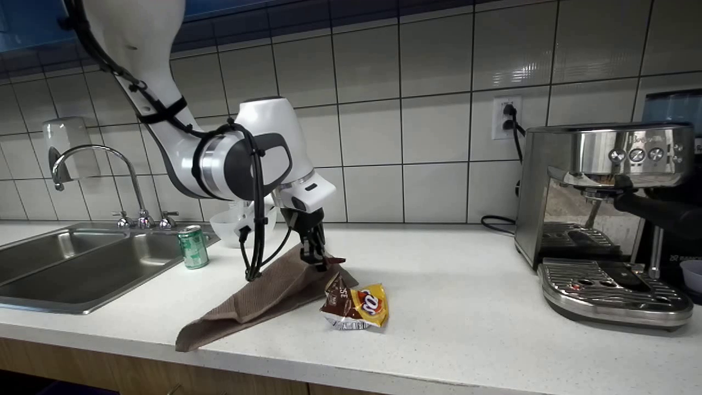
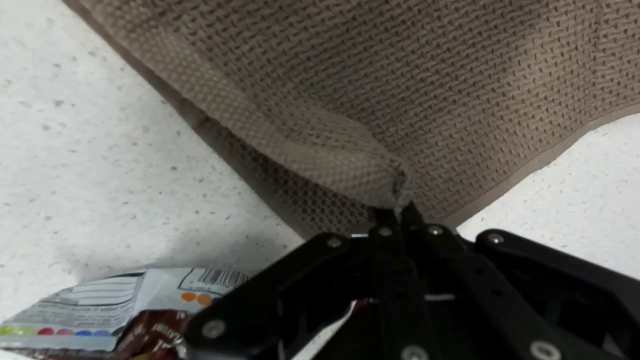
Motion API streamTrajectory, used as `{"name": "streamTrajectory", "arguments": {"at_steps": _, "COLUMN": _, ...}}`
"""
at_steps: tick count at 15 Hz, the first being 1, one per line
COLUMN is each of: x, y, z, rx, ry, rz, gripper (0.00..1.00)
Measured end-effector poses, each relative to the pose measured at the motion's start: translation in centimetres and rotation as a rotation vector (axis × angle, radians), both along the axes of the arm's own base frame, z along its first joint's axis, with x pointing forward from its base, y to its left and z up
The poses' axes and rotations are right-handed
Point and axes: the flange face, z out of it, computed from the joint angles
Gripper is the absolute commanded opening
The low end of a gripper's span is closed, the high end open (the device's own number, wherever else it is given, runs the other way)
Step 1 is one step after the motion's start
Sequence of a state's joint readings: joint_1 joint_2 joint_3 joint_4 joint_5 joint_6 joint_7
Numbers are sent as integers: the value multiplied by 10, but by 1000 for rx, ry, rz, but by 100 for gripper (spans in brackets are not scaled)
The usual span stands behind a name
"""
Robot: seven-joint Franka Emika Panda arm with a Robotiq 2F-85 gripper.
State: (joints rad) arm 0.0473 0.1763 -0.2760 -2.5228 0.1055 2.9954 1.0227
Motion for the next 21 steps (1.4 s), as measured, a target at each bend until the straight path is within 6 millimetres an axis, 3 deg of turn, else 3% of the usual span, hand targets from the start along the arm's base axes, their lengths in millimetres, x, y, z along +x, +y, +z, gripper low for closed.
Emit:
{"name": "streamTrajectory", "arguments": {"at_steps": 7, "x": 8, "y": -9, "z": -16, "rx": -52, "ry": -2, "rz": -8, "gripper": 1}}
{"name": "streamTrajectory", "arguments": {"at_steps": 13, "x": 11, "y": 1, "z": -22, "rx": -63, "ry": 12, "rz": 17, "gripper": 4}}
{"name": "streamTrajectory", "arguments": {"at_steps": 14, "x": 11, "y": 3, "z": -23, "rx": -63, "ry": 13, "rz": 21, "gripper": 30}}
{"name": "streamTrajectory", "arguments": {"at_steps": 16, "x": 11, "y": 5, "z": -23, "rx": -63, "ry": 15, "rz": 26, "gripper": 38}}
{"name": "streamTrajectory", "arguments": {"at_steps": 21, "x": 12, "y": 4, "z": -21, "rx": -66, "ry": 14, "rz": 24, "gripper": 74}}
